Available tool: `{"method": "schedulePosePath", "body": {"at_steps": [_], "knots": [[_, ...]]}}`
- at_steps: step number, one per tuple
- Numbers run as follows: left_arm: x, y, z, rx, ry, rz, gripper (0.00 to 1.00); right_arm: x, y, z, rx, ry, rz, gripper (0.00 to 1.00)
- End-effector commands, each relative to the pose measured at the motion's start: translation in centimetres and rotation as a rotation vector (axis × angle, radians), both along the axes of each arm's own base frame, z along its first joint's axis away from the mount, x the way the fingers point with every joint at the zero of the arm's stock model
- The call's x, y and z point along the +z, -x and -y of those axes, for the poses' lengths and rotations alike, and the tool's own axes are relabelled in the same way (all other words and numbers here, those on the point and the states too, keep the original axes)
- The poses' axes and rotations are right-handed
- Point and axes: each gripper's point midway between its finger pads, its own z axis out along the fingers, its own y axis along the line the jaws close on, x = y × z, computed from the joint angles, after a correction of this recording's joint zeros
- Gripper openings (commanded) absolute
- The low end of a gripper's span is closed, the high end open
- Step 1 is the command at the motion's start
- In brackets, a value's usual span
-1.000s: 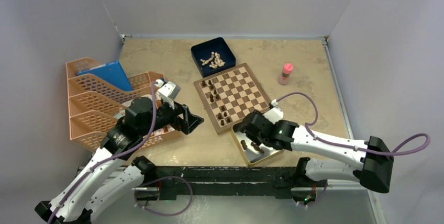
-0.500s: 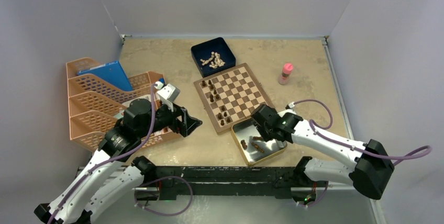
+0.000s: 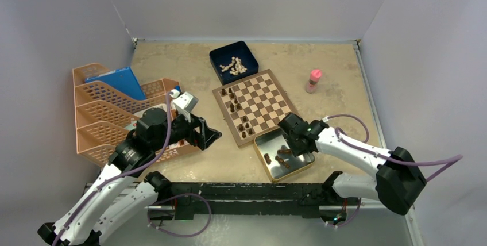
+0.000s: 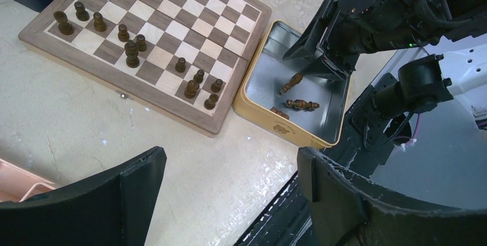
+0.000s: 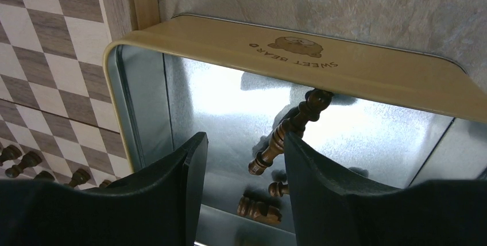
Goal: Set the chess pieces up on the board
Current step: Pick up the chess piece from the storage box.
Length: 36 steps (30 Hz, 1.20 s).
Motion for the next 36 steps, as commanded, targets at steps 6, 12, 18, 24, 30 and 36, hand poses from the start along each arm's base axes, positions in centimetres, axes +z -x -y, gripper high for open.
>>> {"method": "schedulePosePath", "body": {"at_steps": [6,12,18,24,30,36], "knots": [[1.4,-0.5,0.1,-0.001,0.005,0.050,0.84,-1.3,1.3,0.0,-0.018,-0.007,-0.088,0.55],[1.1,-0.7,0.3,-0.002,-0.002,0.042,0.83,-1.8,1.4,-0.2,-0.027,-0.012,-0.108,0.57],[1.0,-0.7,0.2,0.000,-0.007,0.035,0.83,-1.7,0.5,-0.5,-0.030,-0.010,-0.082,0.51],[0.8,-0.7,0.3,-0.003,-0.007,0.031,0.81,-2.8,0.9,-0.2,-0.037,-0.001,-0.102,0.46],[0.9,-0.8,0.1,0.010,-0.007,0.037,0.80,-3.2,1.1,0.0,-0.047,-0.006,-0.103,0.36],[0.7,-0.9,0.1,0.015,-0.009,0.032,0.79,-2.4,0.6,0.2,-0.041,0.014,-0.080,0.16]]}}
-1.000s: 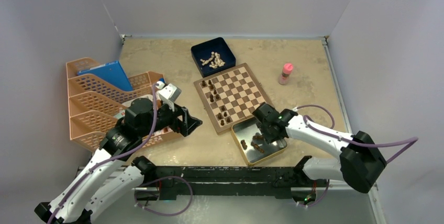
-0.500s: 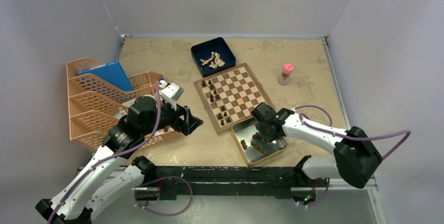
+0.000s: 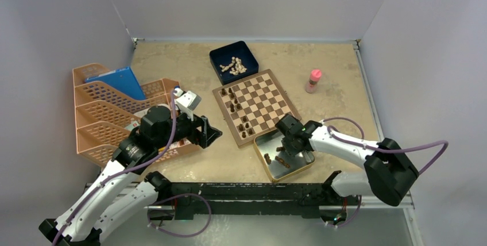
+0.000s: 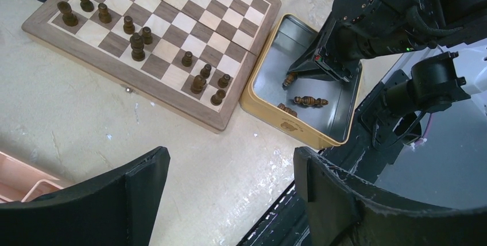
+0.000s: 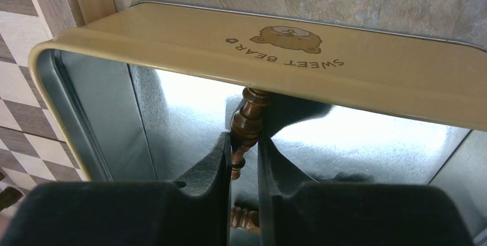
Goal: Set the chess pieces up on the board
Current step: Pick up the chess piece from the storage box, then place the chess piece on the chessboard.
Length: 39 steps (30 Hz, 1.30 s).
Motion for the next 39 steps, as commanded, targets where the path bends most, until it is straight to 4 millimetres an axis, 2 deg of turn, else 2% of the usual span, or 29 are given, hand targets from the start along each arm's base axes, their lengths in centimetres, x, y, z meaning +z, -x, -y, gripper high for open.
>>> {"method": "schedulePosePath", "body": {"at_steps": [1,7,12,18,24,26,28,30,32,35,39], "knots": [[1.5,-0.3,0.1,0.005,0.022,0.042,0.78,0.5,-0.1,1.4,-0.028,0.060,0.008,0.14],[1.4,-0.3,0.0,0.014,0.026,0.029,0.77,3.7,-1.4,1.7,-0.036,0.076,0.085,0.12],[1.5,-0.3,0.3,0.022,0.051,0.008,0.75,7.5,-3.7,1.4,0.030,0.051,0.259,0.00],[1.7,0.0,1.4,-0.005,0.100,-0.063,0.74,12.0,-5.7,0.1,0.201,0.033,0.456,0.00],[0.1,-0.3,2.8,0.001,0.100,-0.225,0.73,16.5,-7.5,-0.7,0.364,0.099,0.626,0.00],[0.0,-0.6,3.3,-0.001,0.089,-0.262,0.73,18.2,-8.0,-1.5,0.449,0.101,0.701,0.00],[0.5,-1.1,3.8,-0.010,0.090,-0.280,0.72,20.3,-8.1,-3.2,0.594,0.090,0.812,0.00],[1.4,-1.7,4.4,-0.018,0.100,-0.279,0.72,22.2,-7.3,-5.6,0.789,0.053,0.955,0.00],[2.7,-2.6,4.8,-0.022,0.119,-0.275,0.72,24.4,-6.4,-7.3,0.905,0.009,1.094,0.00],[4.8,-3.7,5.3,-0.055,0.170,-0.295,0.70,25.4,-5.4,-9.1,1.029,-0.030,1.195,0.00],[8.1,-4.1,6.3,-0.166,0.257,-0.294,0.68,25.3,-3.6,-11.7,1.235,-0.083,1.283,0.00]]}}
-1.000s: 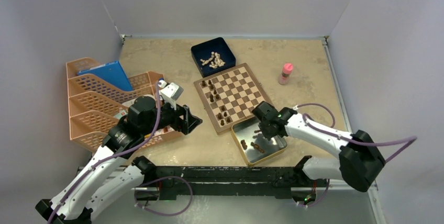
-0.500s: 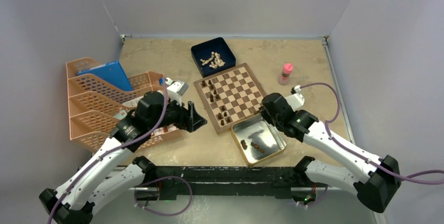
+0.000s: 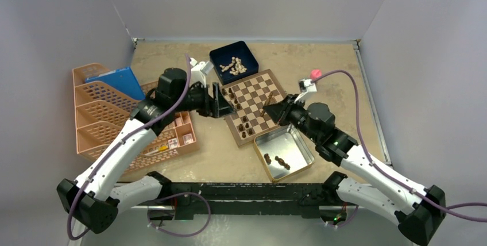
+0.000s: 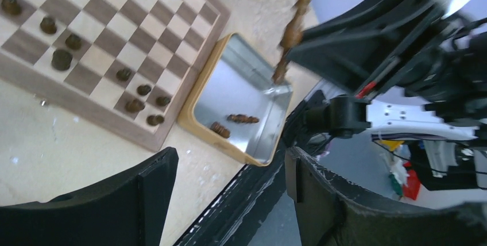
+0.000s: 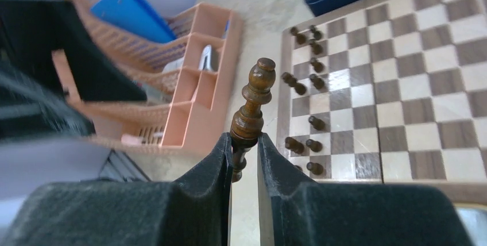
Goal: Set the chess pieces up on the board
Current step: Place the chess piece on the chessboard.
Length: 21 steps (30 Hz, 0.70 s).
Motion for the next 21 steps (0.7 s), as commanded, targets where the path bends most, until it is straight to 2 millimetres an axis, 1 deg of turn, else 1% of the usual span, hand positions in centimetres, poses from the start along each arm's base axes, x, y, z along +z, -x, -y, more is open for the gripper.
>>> {"method": "schedulePosePath", "body": {"at_steps": [1,3,6,9,11,13,15,21], "knots": [[6.2,0.0,1.9,-0.154,0.170,0.063,0.68,2.5,2.5,-4.1,0.322,0.001,0.255,0.00],[6.9,-0.4,2.4,-0.186,0.164,0.075,0.67,2.6,3.7,-4.9,0.398,-0.005,0.299,0.01],[7.5,-1.2,2.7,-0.206,0.142,0.100,0.67,2.9,4.9,-5.8,0.446,0.005,0.372,0.01],[8.2,-1.4,3.1,-0.243,0.151,0.131,0.68,3.3,5.9,-6.8,0.484,0.033,0.432,0.01],[8.3,-1.4,3.5,-0.284,0.159,0.142,0.68,3.3,6.9,-7.8,0.530,0.052,0.465,0.01],[8.2,-1.2,3.9,-0.328,0.161,0.134,0.67,3.3,7.9,-8.7,0.566,0.075,0.491,0.01],[7.9,-0.9,4.0,-0.360,0.155,0.116,0.65,3.3,8.2,-9.3,0.571,0.085,0.491,0.00],[6.5,0.0,3.2,-0.393,0.085,0.078,0.59,4.0,8.3,-9.5,0.564,0.070,0.492,0.00]]}}
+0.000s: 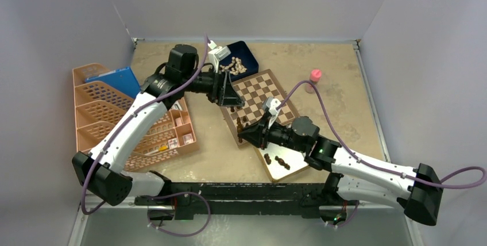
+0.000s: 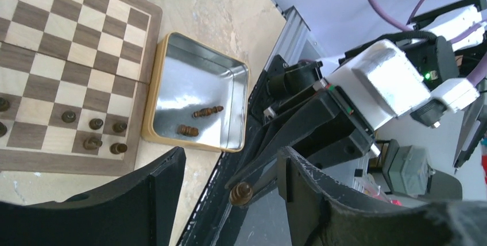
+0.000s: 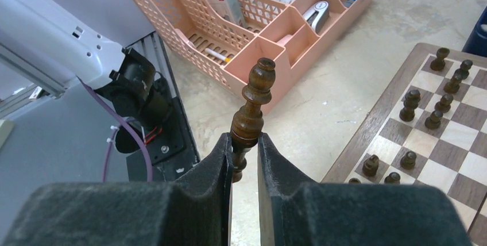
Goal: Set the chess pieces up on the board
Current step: Place the chess piece on the chessboard.
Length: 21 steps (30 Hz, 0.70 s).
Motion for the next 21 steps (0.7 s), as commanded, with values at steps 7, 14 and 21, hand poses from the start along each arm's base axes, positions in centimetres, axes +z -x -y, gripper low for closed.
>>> {"method": "schedulePosePath", "body": {"at_steps": [7,14,21], "knots": [[-0.4,2.6,-1.1,-0.106,-0.039,-0.003,0.49,5.2,-1.1,-0.3,-0.043,-0.109,0.096,0.00],[-1.2,3.0,-1.1,-0.126,-0.040,-0.024,0.45,5.1,-1.1,-1.0,-0.026,-0.105,0.089,0.00],[-2.2,3.2,-1.1,-0.138,-0.054,-0.058,0.39,5.0,-1.1,-1.2,-0.018,-0.109,0.083,0.00]]}}
